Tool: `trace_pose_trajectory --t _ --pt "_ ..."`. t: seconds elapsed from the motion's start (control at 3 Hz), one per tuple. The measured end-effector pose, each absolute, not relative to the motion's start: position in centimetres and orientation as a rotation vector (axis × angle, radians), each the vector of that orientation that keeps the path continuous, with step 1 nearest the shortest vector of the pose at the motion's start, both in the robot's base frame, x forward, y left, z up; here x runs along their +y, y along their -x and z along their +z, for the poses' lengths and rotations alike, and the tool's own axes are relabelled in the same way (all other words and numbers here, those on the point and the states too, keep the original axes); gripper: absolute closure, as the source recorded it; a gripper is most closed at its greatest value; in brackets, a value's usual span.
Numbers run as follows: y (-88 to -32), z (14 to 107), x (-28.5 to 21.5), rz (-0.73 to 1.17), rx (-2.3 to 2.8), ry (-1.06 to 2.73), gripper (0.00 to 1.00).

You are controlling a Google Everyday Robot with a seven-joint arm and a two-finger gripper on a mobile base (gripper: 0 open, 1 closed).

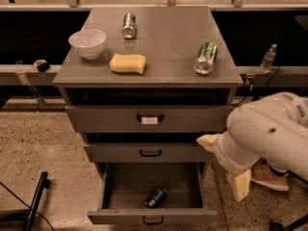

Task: Pick pepsi can from bottom drawer and place on counter

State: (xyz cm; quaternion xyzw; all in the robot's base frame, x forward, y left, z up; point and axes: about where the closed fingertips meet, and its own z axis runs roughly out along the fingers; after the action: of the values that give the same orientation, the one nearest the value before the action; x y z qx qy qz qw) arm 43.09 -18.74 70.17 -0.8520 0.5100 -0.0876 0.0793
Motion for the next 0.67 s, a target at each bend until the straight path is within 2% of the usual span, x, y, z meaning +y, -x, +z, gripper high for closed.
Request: trace_pose_trajectory --t 0.33,0.67 --pt "-41.7 67.9 -16.9 -0.32 1.359 2.57 0.0" --pt "-43.0 65.7 -14.6 -0.307 1.19 2.457 0.0"
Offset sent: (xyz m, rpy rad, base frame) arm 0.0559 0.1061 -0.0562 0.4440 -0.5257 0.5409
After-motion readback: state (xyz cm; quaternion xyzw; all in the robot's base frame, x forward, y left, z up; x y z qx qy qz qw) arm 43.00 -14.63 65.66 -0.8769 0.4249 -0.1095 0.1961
